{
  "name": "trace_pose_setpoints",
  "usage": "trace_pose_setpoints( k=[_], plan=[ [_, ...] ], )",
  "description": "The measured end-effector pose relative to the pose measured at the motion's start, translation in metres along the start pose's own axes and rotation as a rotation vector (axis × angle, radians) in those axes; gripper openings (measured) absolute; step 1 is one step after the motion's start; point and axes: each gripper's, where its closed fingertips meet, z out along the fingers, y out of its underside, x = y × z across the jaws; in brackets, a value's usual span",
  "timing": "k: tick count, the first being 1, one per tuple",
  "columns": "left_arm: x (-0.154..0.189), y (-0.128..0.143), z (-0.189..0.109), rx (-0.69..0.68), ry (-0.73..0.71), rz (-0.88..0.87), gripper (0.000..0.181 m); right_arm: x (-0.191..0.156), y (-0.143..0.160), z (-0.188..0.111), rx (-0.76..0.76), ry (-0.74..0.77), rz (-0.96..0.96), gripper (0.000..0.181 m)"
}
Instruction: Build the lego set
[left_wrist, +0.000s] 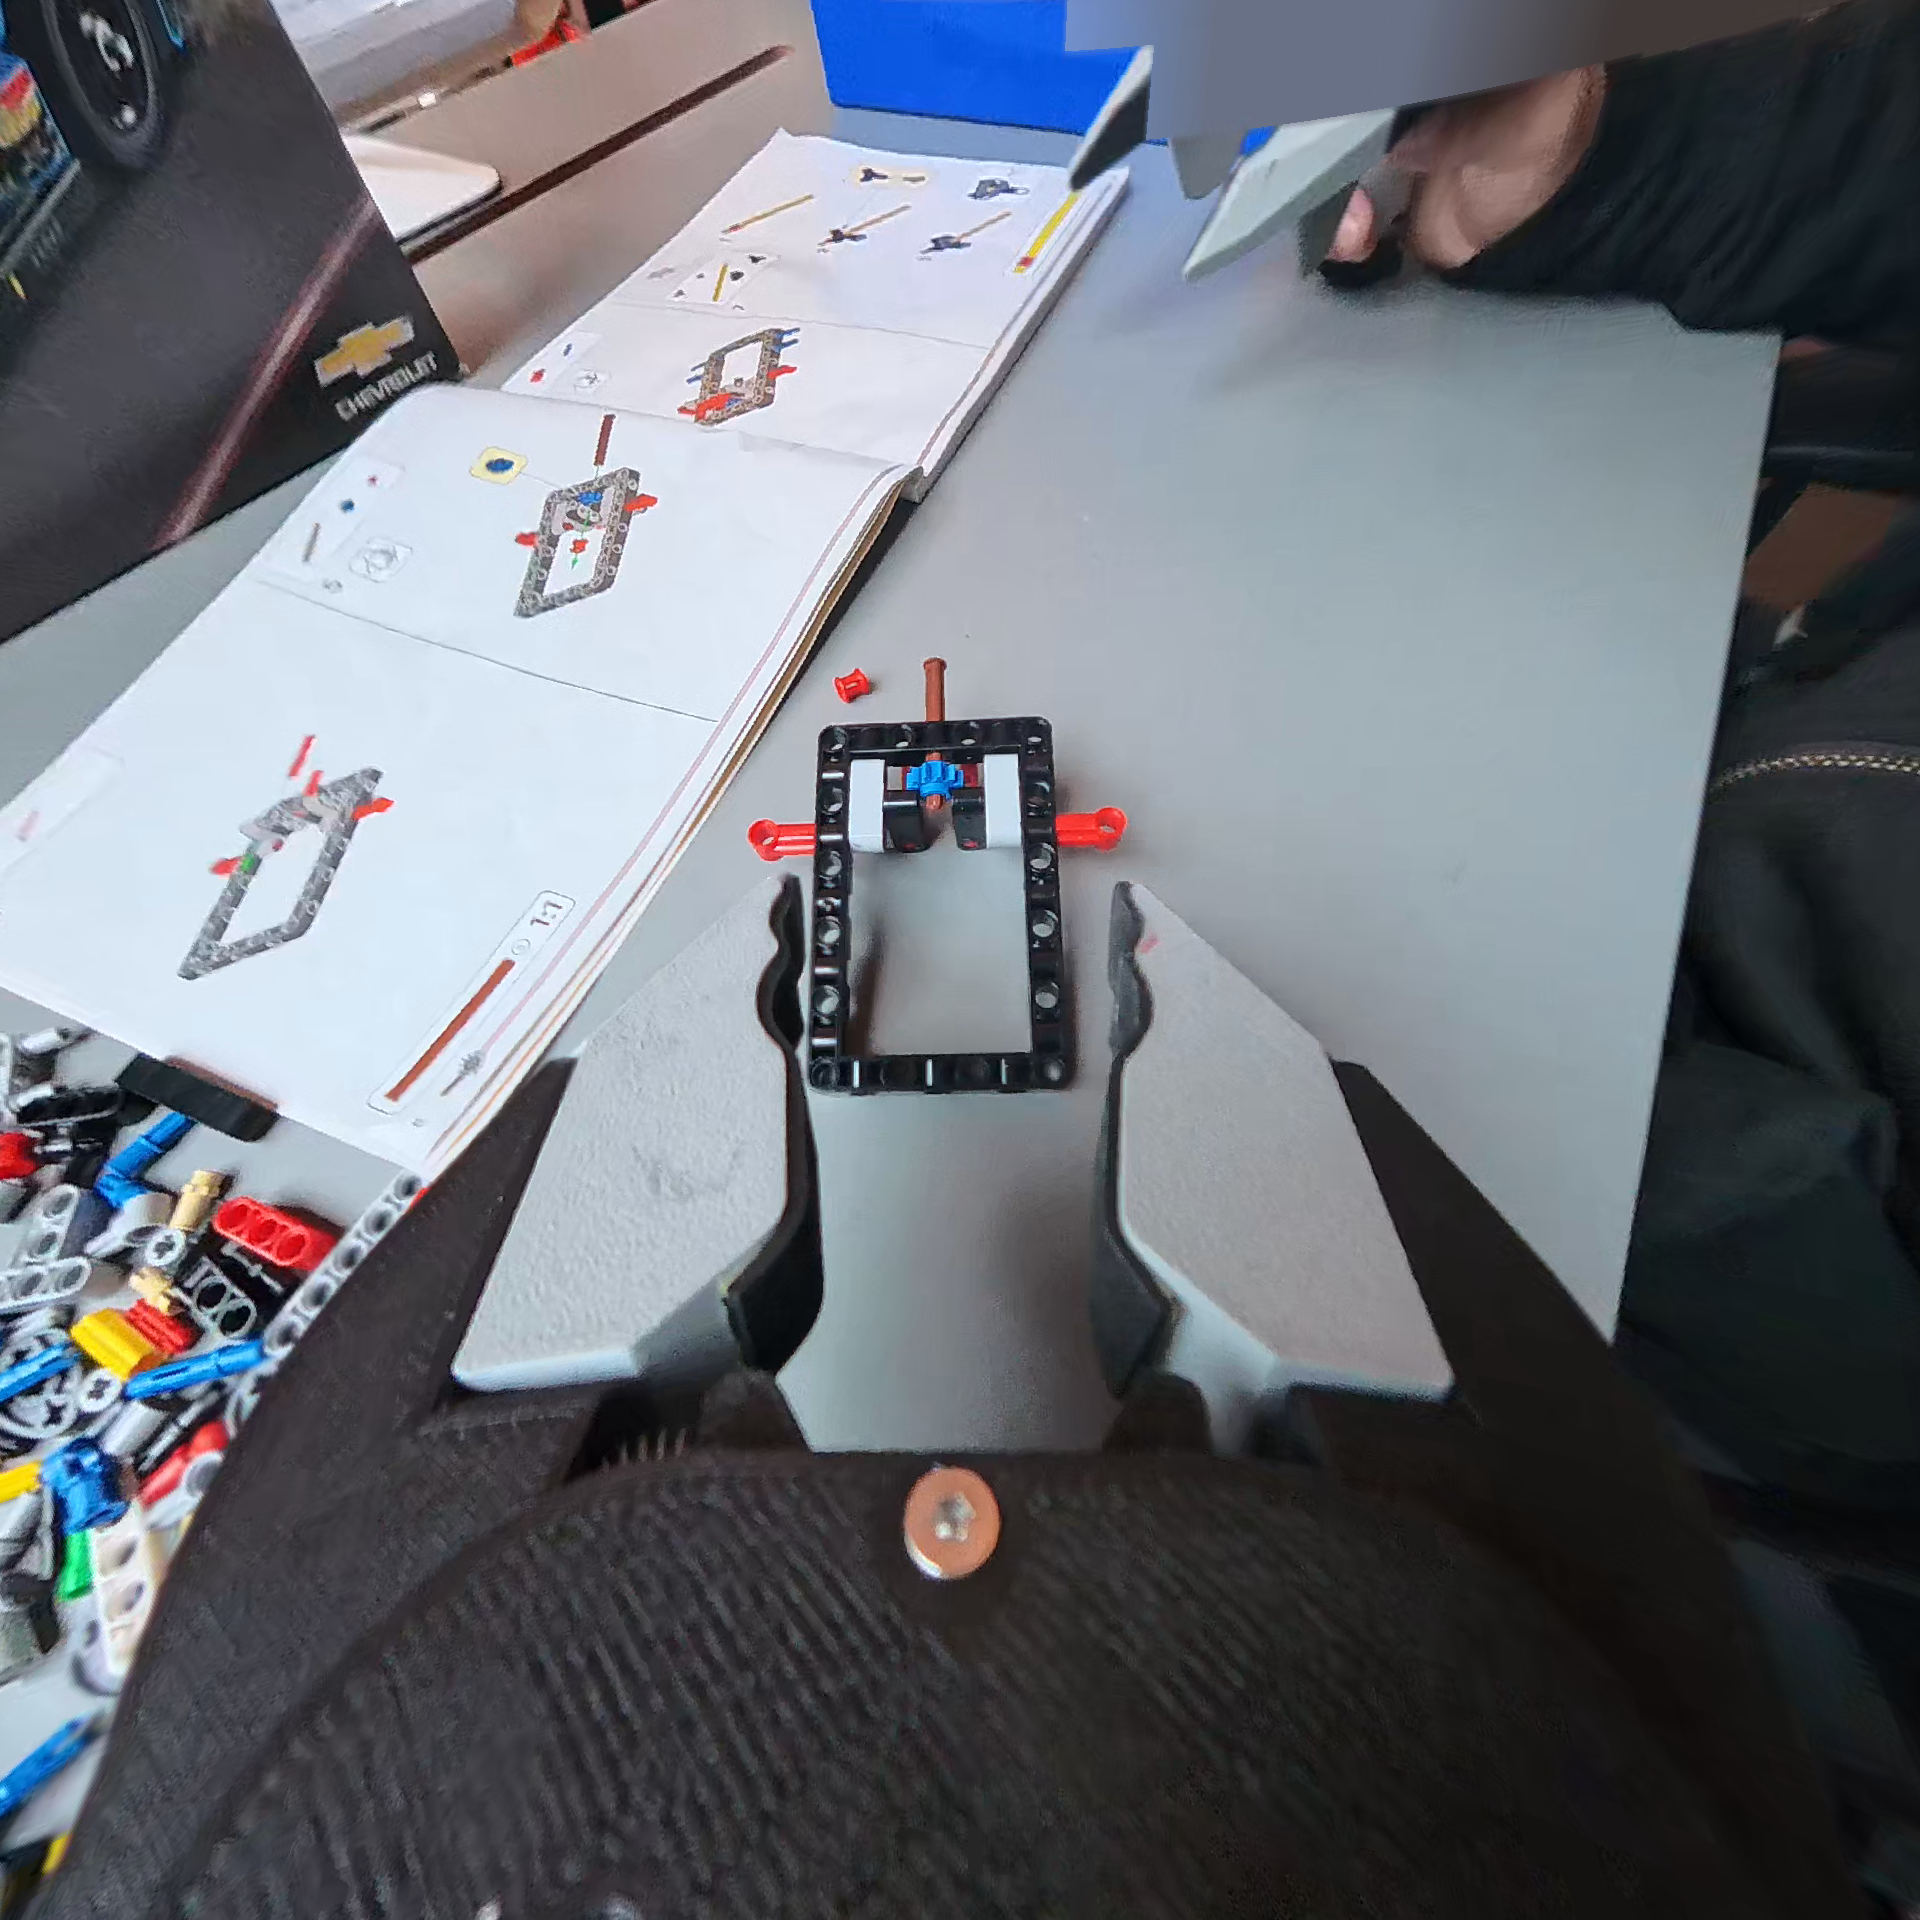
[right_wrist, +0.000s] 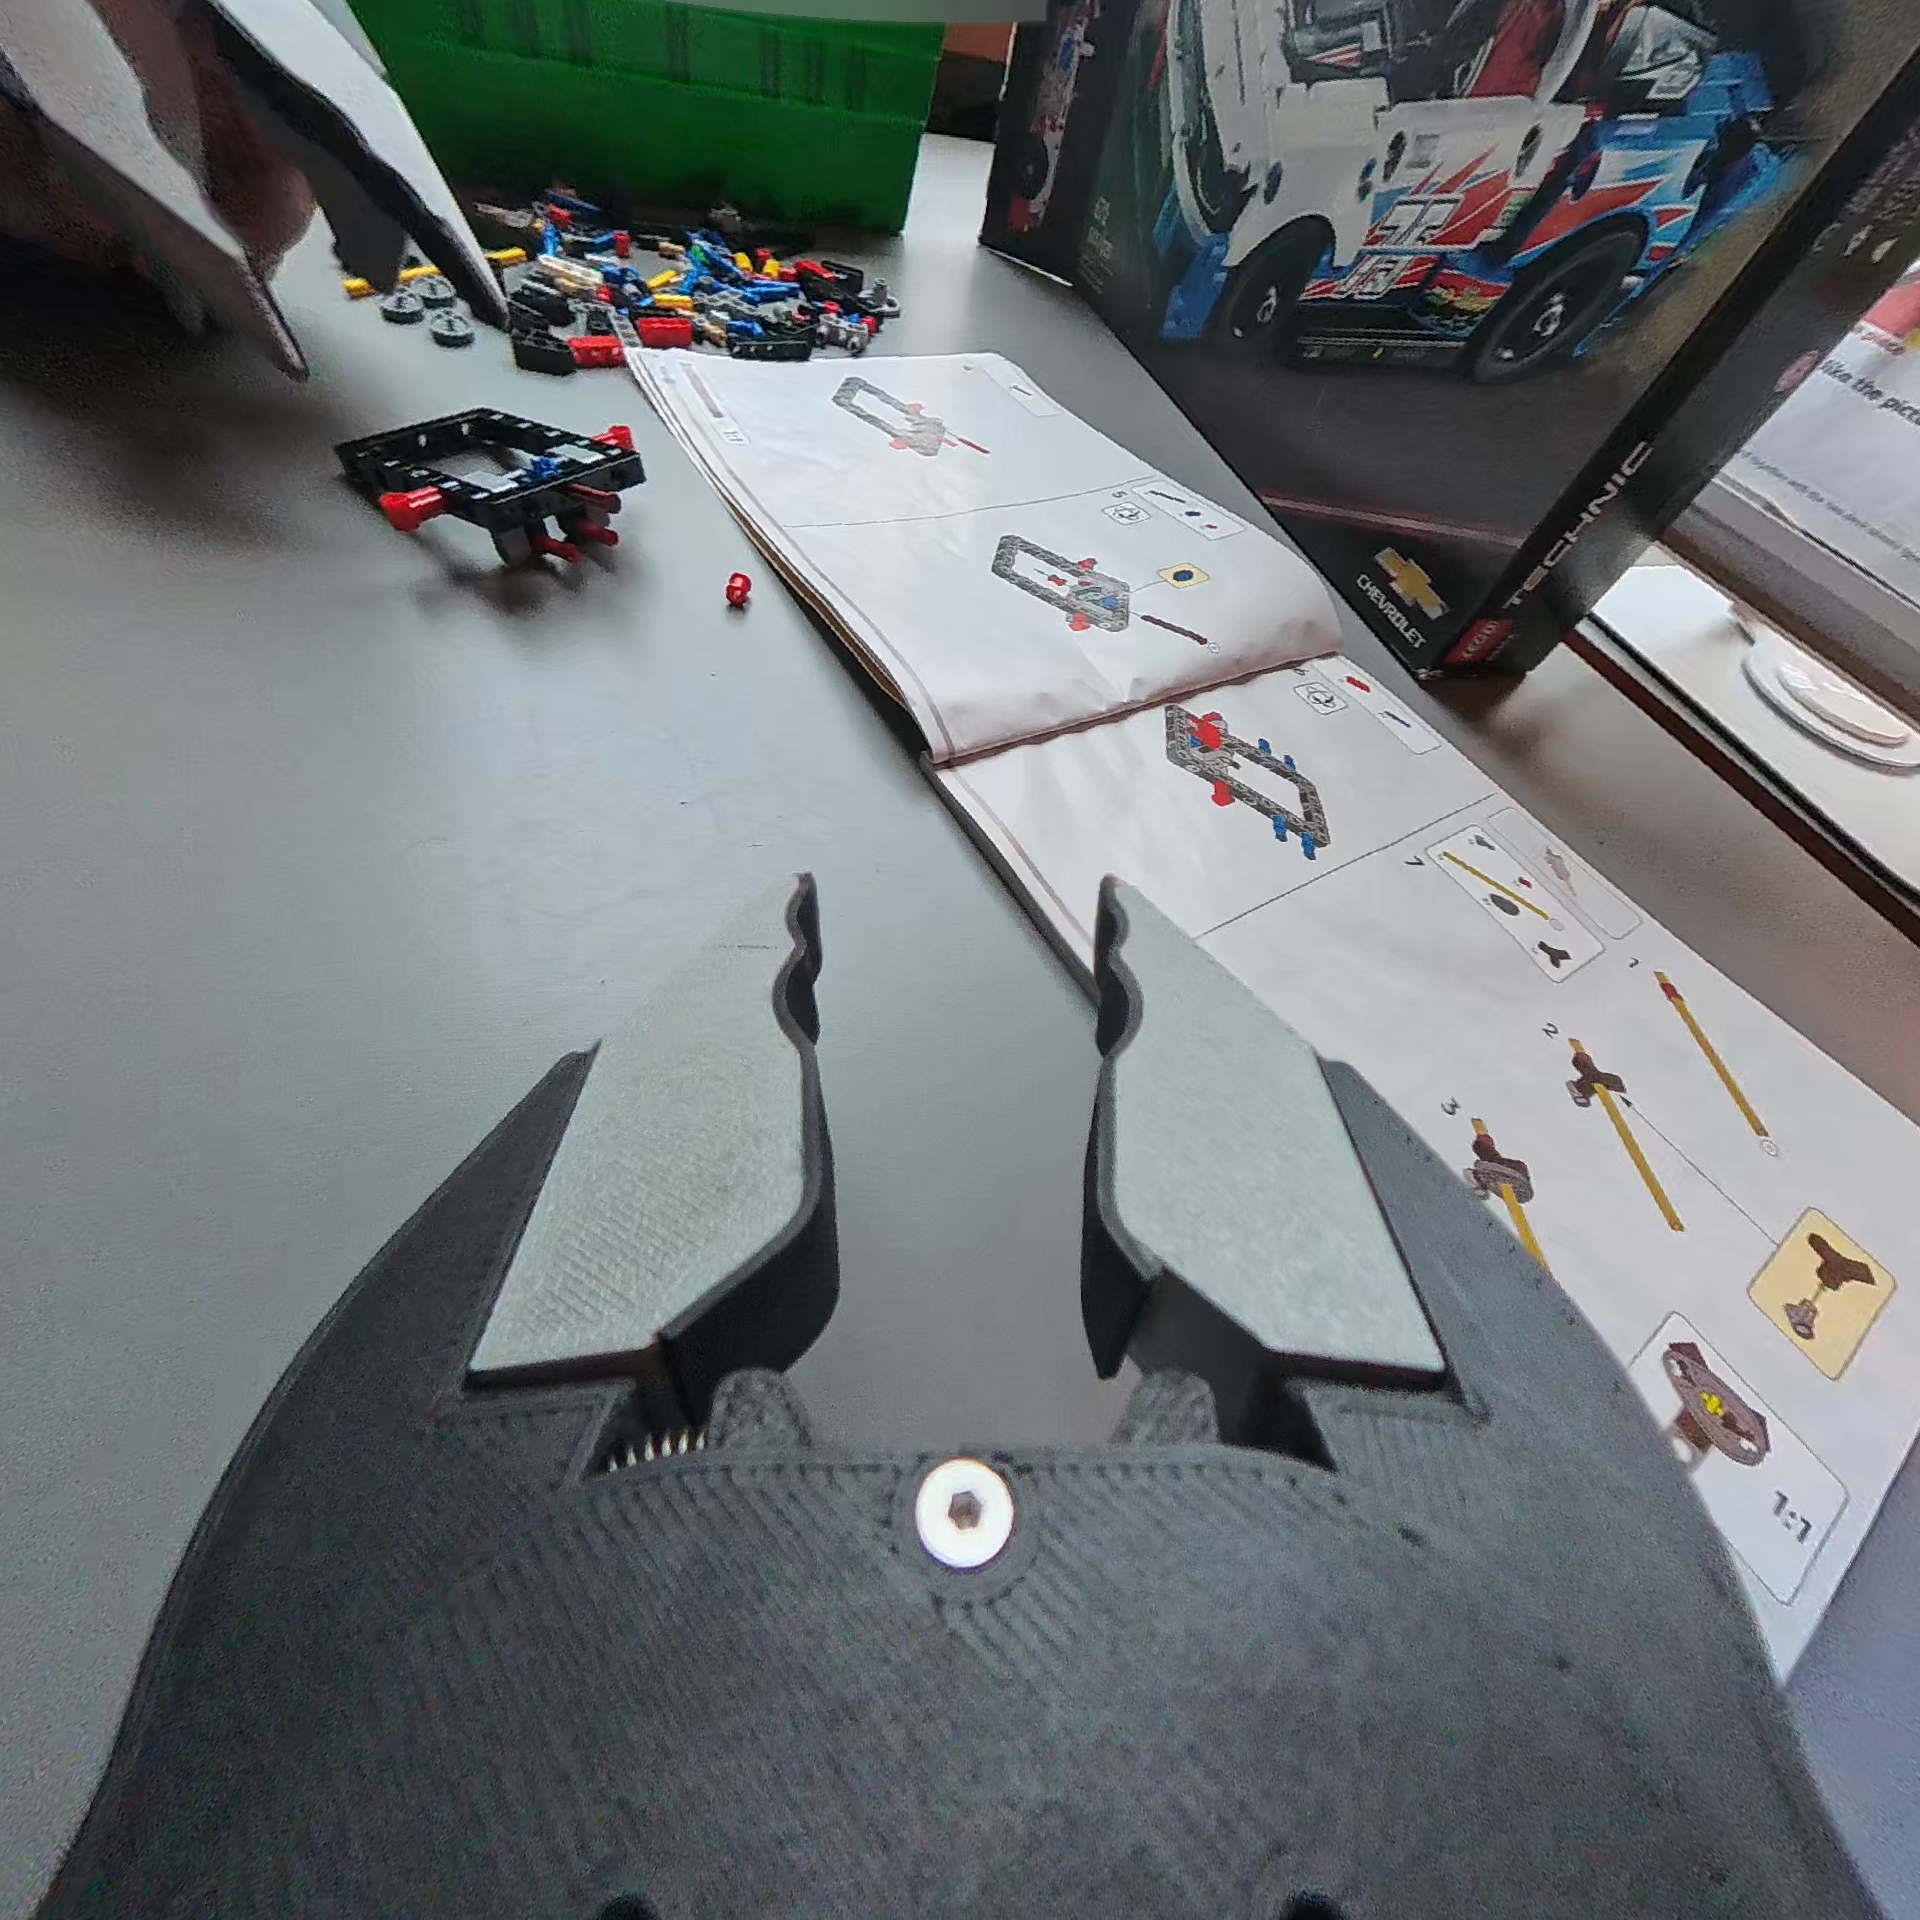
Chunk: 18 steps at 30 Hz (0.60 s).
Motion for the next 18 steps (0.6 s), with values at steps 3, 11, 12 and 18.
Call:
trace_pose_setpoints(
  k=[3, 11, 12, 18],
  plan=[
    [0.000, -0.004, -0.002, 0.031, -0.035, 0.062, 0.056, 0.008, -0.001, 0.000, 0.008, 0.037, 0.006, 0.050],
    [-0.005, -0.013, -0.010, 0.108, -0.073, 0.066, 0.052, 0.013, -0.003, 0.016, -0.010, 0.024, -0.010, 0.050],
    [-0.005, -0.013, -0.011, 0.112, -0.076, 0.069, 0.052, 0.012, -0.003, 0.017, -0.012, 0.016, -0.014, 0.050],
    [-0.009, -0.015, -0.013, 0.128, -0.106, 0.062, 0.051, 0.010, -0.016, 0.008, 0.085, -0.029, 0.035, 0.050]
  ],
)
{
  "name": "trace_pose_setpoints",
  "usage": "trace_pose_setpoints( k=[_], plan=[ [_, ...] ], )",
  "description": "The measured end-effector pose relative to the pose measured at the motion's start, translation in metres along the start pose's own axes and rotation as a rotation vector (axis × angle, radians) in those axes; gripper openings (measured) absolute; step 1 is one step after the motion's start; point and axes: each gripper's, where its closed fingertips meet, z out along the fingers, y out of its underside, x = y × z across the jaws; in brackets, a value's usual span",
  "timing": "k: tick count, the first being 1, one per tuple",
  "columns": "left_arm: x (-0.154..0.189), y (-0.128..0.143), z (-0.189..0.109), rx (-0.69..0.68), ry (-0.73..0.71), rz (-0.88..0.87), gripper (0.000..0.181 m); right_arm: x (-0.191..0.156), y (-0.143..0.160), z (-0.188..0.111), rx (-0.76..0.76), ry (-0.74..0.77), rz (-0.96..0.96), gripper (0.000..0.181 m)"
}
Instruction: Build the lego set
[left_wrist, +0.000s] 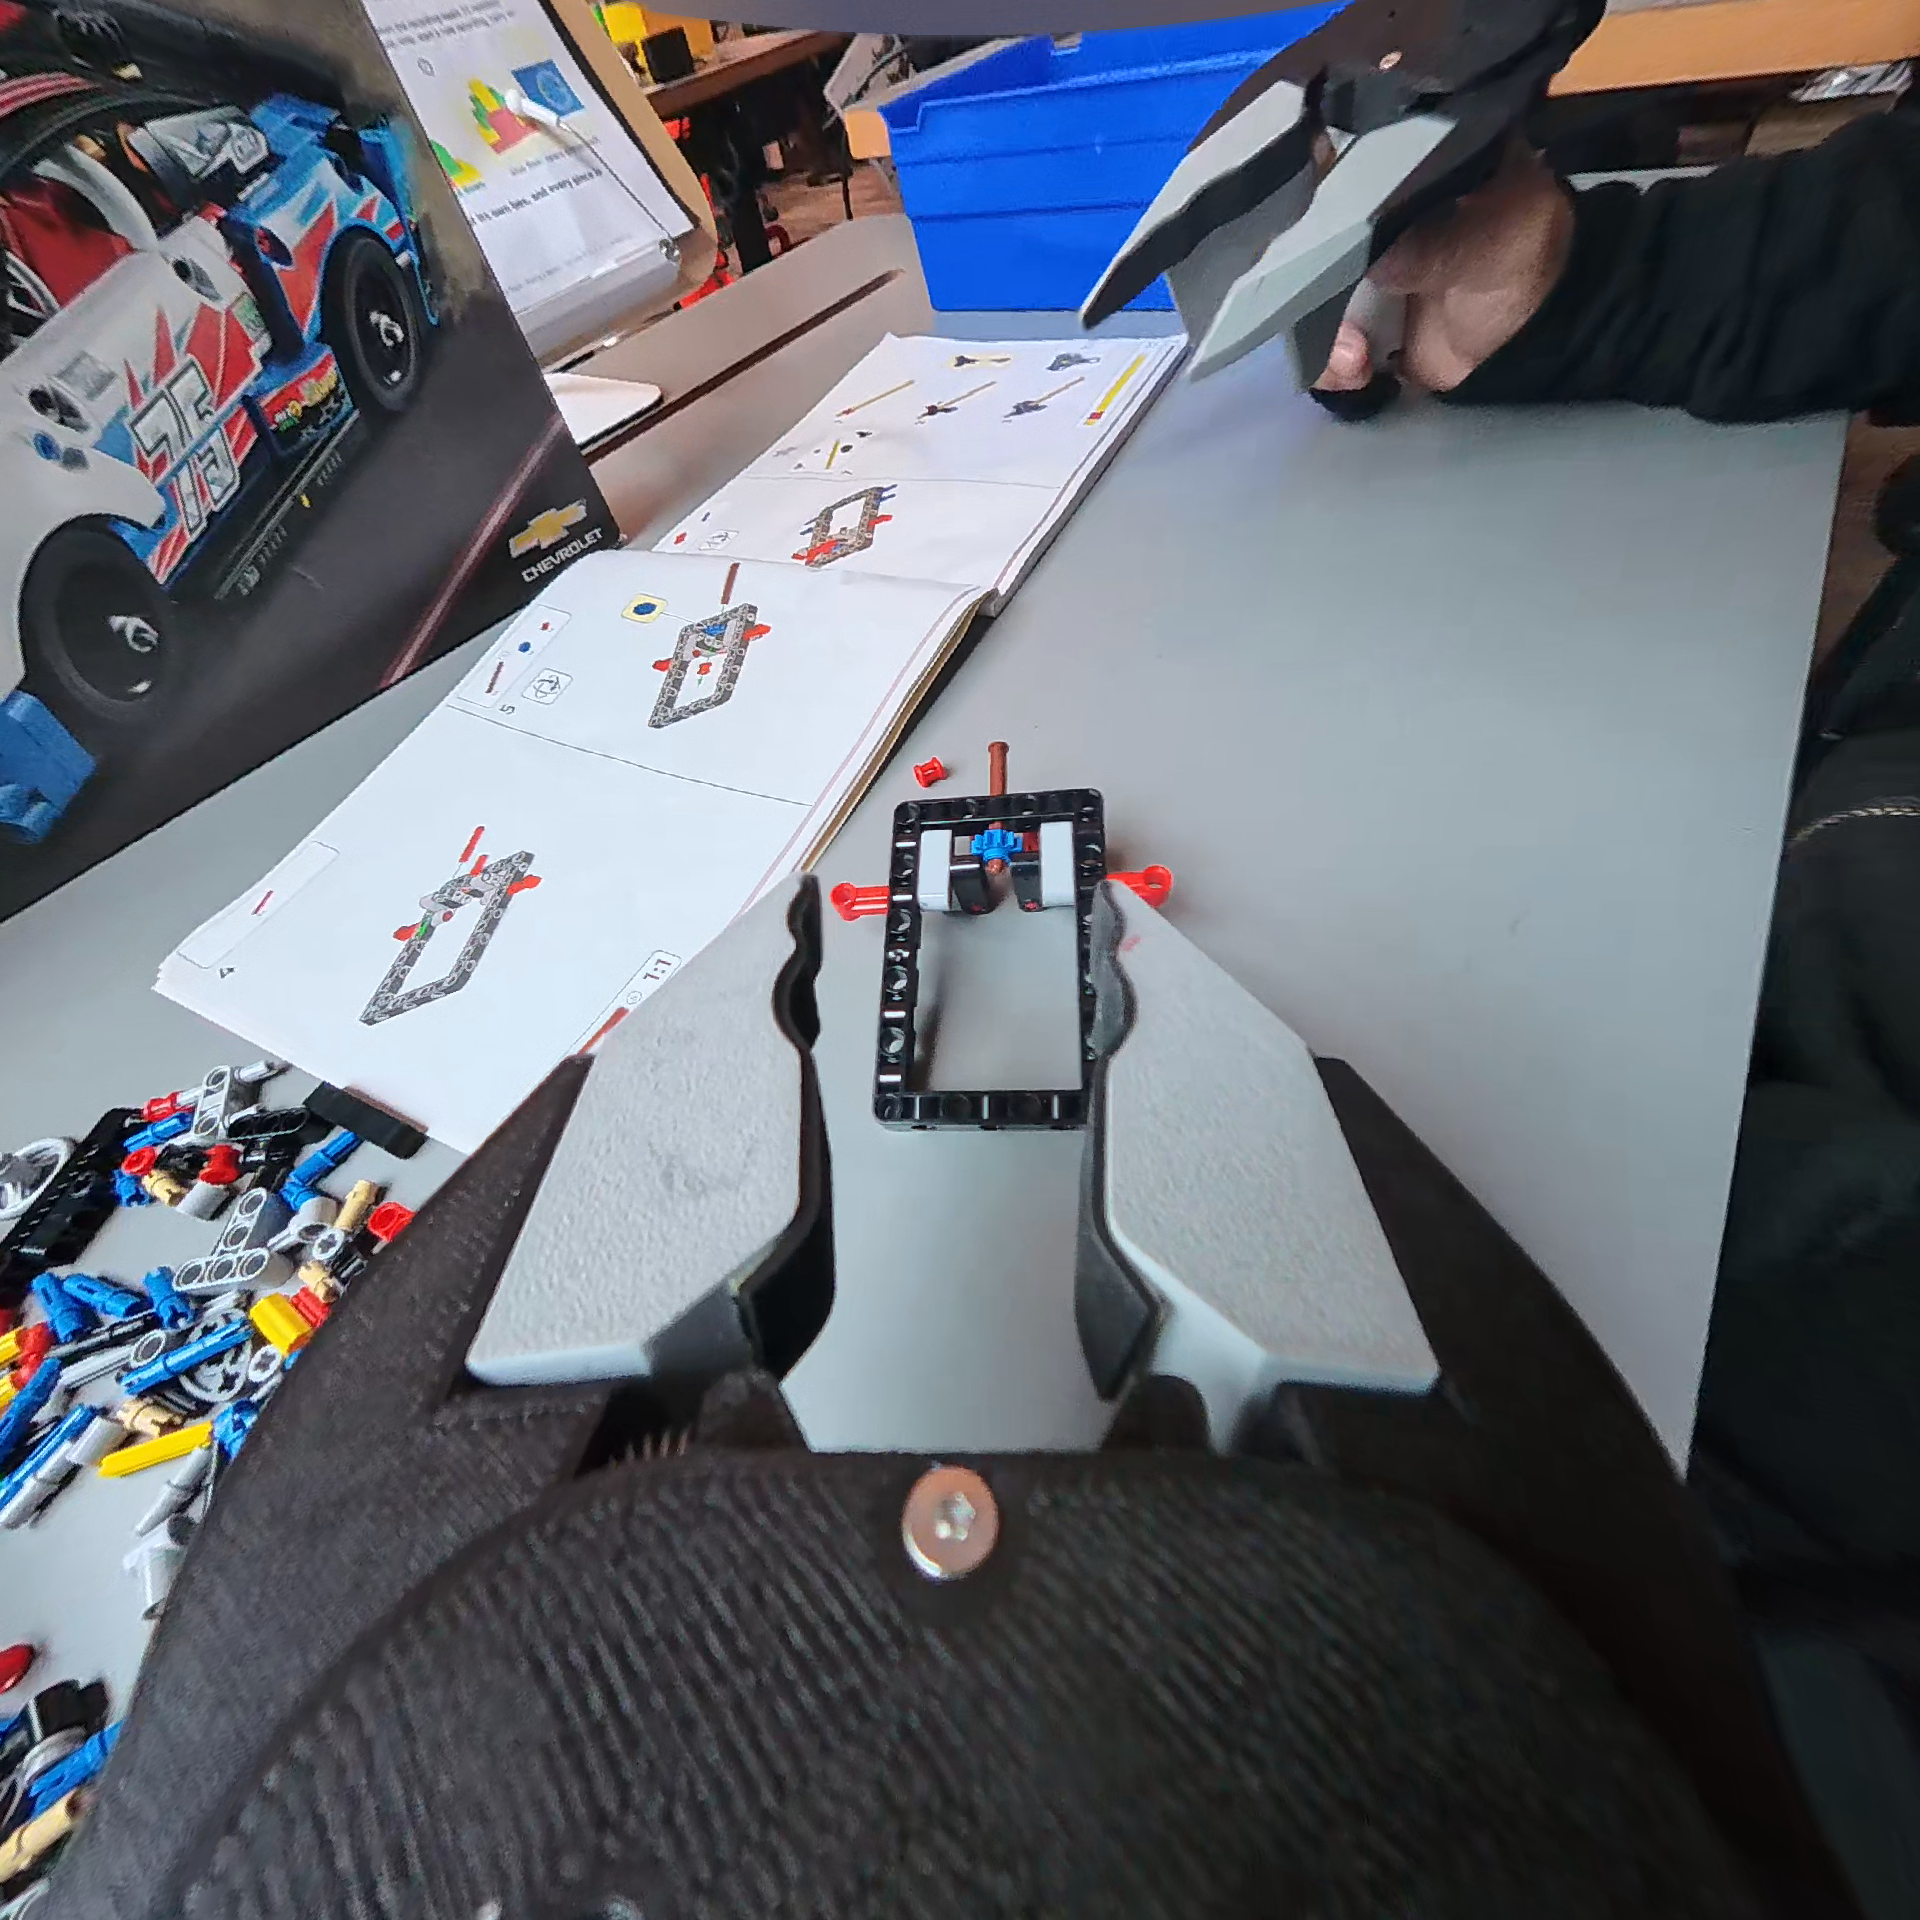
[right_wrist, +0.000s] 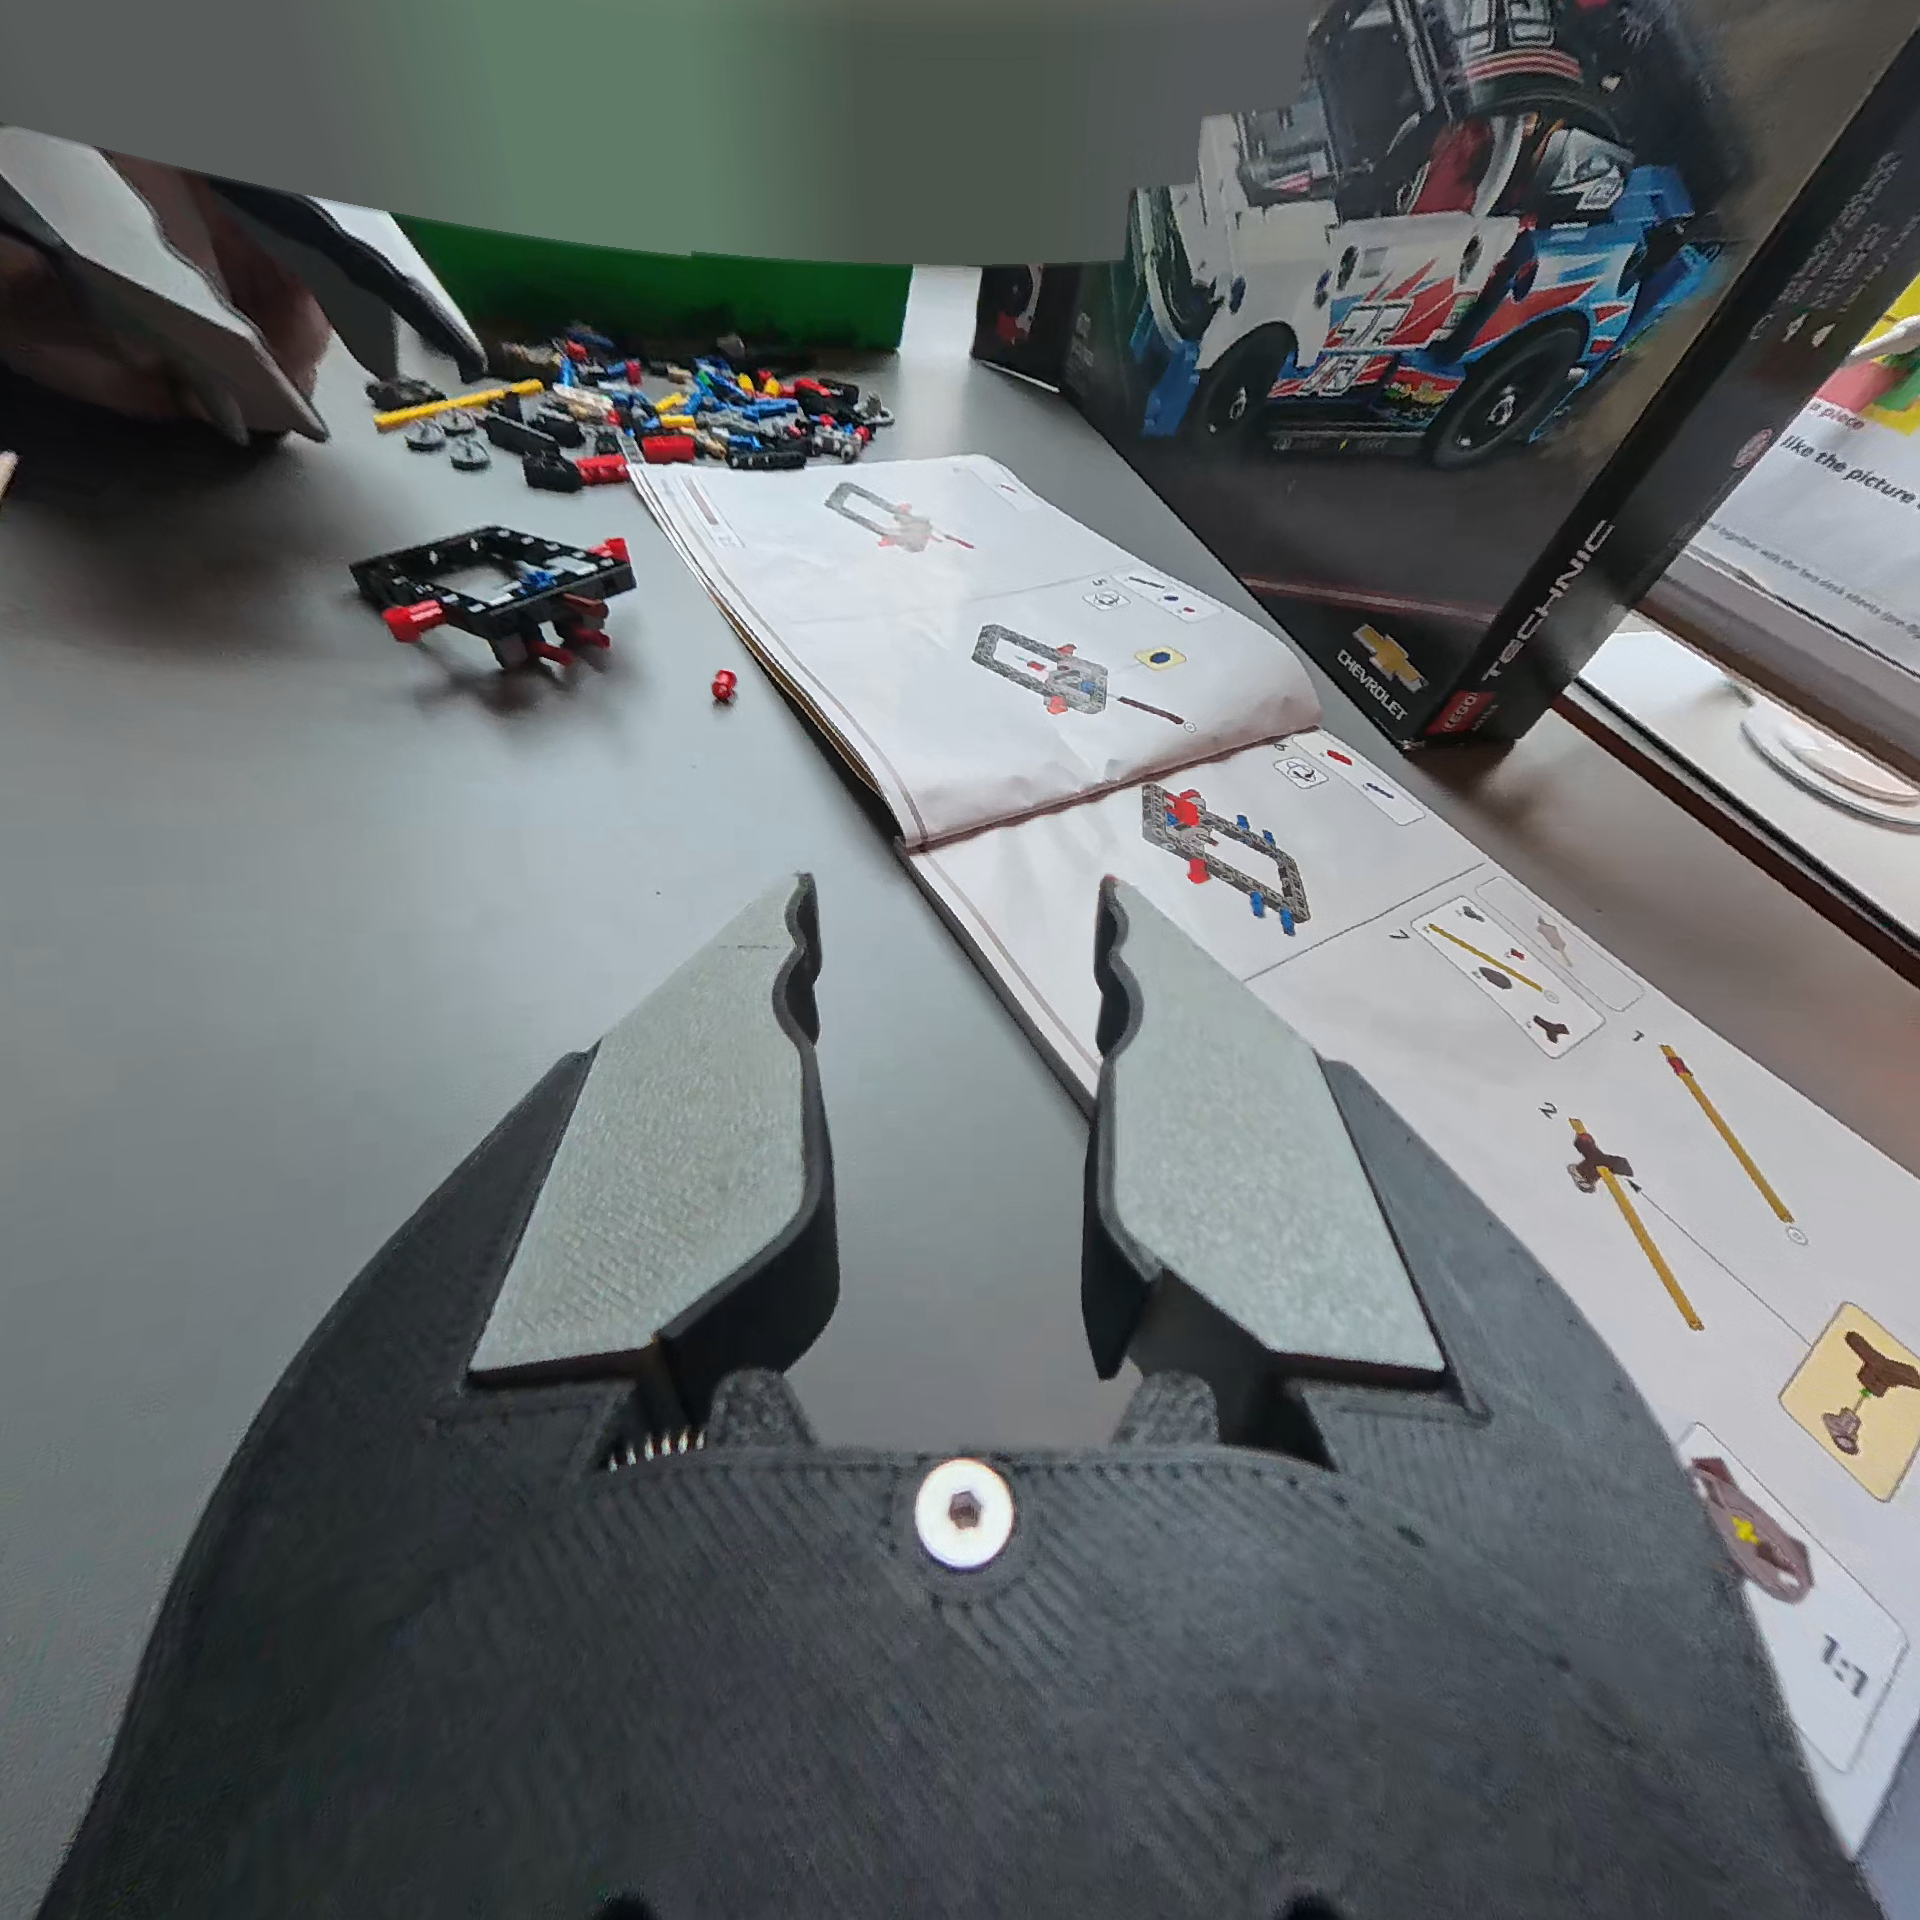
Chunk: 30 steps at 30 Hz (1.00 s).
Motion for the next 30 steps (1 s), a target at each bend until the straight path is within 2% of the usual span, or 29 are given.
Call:
trace_pose_setpoints(
  k=[7, 30],
  plan=[
    [-0.003, 0.000, 0.000, 0.001, -0.030, 0.011, 0.053, -0.003, -0.009, -0.006, 0.068, -0.045, 0.059, 0.052],
    [0.005, -0.002, -0.001, 0.013, 0.002, 0.052, 0.048, 0.007, 0.008, 0.004, -0.054, 0.053, 0.021, 0.053]
  ],
)
